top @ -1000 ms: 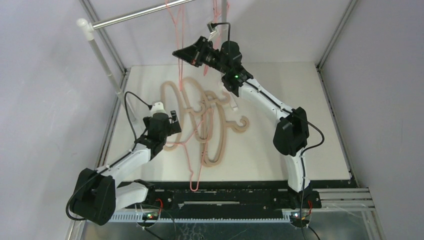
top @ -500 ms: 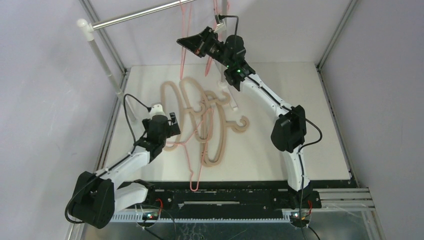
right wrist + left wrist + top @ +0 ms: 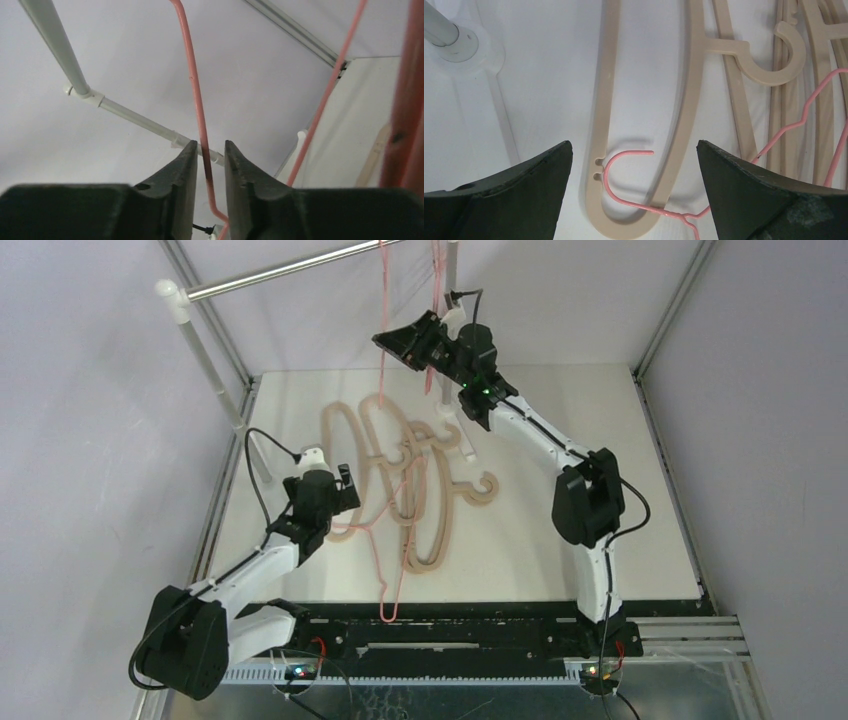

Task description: Organize the hangers

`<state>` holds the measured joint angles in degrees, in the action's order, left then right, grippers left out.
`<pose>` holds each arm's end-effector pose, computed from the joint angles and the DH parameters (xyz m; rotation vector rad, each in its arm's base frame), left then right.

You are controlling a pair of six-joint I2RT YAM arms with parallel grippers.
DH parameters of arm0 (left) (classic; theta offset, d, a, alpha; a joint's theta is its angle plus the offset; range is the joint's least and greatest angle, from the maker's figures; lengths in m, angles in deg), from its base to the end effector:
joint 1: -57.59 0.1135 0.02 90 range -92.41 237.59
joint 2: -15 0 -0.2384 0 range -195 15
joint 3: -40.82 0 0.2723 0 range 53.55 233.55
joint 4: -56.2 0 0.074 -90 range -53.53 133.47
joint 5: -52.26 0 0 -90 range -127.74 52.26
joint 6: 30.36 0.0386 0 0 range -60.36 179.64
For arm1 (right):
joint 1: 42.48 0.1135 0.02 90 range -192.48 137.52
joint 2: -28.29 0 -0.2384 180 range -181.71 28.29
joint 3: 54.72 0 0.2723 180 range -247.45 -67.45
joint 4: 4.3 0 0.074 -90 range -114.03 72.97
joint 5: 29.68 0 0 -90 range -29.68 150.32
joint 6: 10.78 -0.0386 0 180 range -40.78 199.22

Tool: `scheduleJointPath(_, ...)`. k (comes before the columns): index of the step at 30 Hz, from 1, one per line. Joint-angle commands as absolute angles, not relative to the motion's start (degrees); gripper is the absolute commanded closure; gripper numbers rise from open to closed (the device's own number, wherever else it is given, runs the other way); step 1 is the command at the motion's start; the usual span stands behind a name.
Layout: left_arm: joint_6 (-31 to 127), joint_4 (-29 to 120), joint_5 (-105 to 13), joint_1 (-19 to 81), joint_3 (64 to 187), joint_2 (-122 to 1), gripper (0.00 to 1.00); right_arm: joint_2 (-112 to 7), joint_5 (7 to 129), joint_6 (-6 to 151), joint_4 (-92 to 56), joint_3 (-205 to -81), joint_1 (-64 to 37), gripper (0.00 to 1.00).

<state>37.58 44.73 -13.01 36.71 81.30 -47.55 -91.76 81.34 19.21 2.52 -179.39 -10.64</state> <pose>0.2425 -0.0752 0.1625 -0.2665 2.0796 0.0156 0.4333 0.2854 0.3636 0.0360 1.5804 1.5531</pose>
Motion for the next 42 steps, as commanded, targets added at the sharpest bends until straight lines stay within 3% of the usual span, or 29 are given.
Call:
scheduleJointPath(1, 37.6, 46.6, -11.5, 36.6, 80.9, -45.9, 0.01, -83.5, 78.9, 22.6, 4.2, -173.3, -11.5, 0.63)
scheduleJointPath(11, 38.0, 47.1, -11.4, 36.7, 81.4, -47.7, 0.0, -68.6, 75.6, 32.7, 0.6, -159.0, -10.2, 0.35)
scheduleJointPath(17, 38.8, 47.9, -12.6, 36.6, 82.2, -50.3, 0.0, -60.6, 71.3, 42.3, -5.4, -154.0, -7.8, 0.32)
scheduleJointPath(22, 39.2, 48.5, -13.3, 36.6, 82.1, -50.7, 0.01, -53.6, 56.5, 54.4, -12.9, -150.2, -3.1, 0.22)
scheduleJointPath(32, 39.9, 49.4, -14.2, 36.5, 81.9, -50.3, 0.01, -39.9, 28.3, 68.8, -24.4, -139.1, 11.8, 0.21)
scheduleJointPath(38, 40.3, 51.1, -14.3, 36.5, 80.5, -48.4, 0.01, -39.1, 21.3, 61.9, -34.5, -132.3, 21.0, 0.23)
scheduleJointPath(42, 40.3, 51.3, -13.7, 36.5, 80.4, -47.8, 0.0, -42.2, 23.1, 57.3, -38.2, -128.8, 24.8, 0.25)
